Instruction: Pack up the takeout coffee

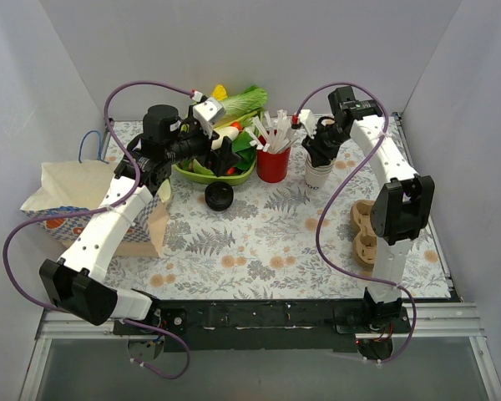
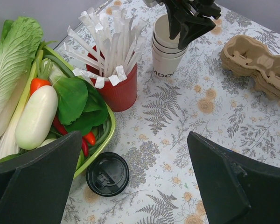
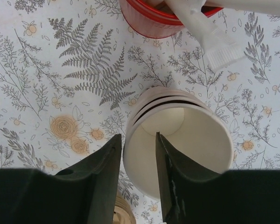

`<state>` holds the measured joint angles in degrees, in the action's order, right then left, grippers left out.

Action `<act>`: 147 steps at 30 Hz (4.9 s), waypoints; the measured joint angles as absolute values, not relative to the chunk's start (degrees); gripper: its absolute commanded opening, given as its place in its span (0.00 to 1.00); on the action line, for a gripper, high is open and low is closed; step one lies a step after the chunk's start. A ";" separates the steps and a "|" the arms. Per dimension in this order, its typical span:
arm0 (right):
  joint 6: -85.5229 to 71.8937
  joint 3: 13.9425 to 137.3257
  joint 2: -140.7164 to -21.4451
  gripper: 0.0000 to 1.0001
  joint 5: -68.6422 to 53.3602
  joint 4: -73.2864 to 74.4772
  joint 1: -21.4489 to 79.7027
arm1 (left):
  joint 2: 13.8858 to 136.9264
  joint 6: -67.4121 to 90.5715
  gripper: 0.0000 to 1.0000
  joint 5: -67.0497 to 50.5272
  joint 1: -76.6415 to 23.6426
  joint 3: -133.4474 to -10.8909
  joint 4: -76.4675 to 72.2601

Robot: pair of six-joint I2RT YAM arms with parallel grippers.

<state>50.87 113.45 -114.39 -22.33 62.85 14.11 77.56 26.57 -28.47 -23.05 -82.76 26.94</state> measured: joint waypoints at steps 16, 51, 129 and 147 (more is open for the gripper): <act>50.48 114.17 -114.61 0.31 -20.64 63.31 14.11 | 77.58 26.39 0.98 -28.32 -23.05 -82.50 26.68; 48.14 113.67 -113.16 0.01 -19.35 63.53 14.39 | 77.58 27.03 0.98 -29.21 -23.05 -80.07 25.32; 29.95 84.14 -90.11 0.01 2.50 39.92 15.07 | 106.50 107.53 0.98 0.05 -47.44 -62.30 -25.71; 26.85 78.72 -85.12 0.01 -0.47 40.53 16.49 | 112.62 109.10 0.98 2.42 -51.18 -69.63 -25.30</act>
